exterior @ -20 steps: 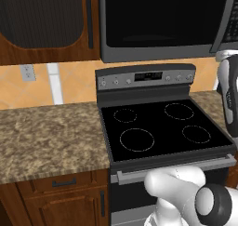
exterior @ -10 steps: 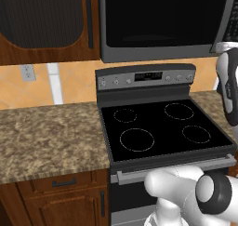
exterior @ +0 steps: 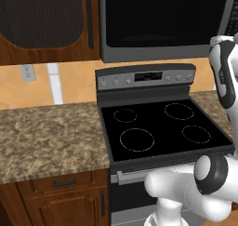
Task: Open the microwave, place the bowl with waffle inside the microwave, then close the microwave door and turn it on.
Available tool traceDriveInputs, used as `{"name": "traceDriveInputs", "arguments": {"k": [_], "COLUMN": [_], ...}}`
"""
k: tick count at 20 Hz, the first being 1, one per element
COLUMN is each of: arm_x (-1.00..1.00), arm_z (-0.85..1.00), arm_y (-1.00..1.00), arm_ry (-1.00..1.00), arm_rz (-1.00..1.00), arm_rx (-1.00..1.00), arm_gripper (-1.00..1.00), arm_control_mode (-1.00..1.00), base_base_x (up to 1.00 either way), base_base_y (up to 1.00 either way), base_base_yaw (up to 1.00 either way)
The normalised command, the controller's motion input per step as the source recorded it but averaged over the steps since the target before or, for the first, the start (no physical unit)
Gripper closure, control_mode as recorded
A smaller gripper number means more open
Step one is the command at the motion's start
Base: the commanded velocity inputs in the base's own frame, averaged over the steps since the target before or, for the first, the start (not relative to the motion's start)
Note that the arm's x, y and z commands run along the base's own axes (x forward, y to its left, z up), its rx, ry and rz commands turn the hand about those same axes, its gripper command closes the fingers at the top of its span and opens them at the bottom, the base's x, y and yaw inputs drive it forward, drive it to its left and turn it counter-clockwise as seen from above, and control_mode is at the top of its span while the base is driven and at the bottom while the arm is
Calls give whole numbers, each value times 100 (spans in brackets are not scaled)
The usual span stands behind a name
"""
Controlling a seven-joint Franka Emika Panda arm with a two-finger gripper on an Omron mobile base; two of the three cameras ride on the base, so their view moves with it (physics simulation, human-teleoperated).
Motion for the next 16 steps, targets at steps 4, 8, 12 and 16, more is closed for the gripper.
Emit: {"name": "traceDriveInputs", "arguments": {"k": [4, 8, 12, 16], "arm_x": [49, 45, 46, 60], "arm_z": [-1, -22, -18, -6], "arm_y": [-19, -32, -24, -8], "arm_ry": [0, 0, 0, 0], "arm_rz": [2, 2, 2, 5], "arm_rx": [1, 0, 0, 0], "arm_gripper": [-100, -100, -100, -100], "arm_control_mode": [-100, -100, -100, -100], "base_base_x": [0, 0, 0, 0], "base_base_y": [0, 0, 0, 0], "base_base_yaw": [0, 0, 0, 0]}}
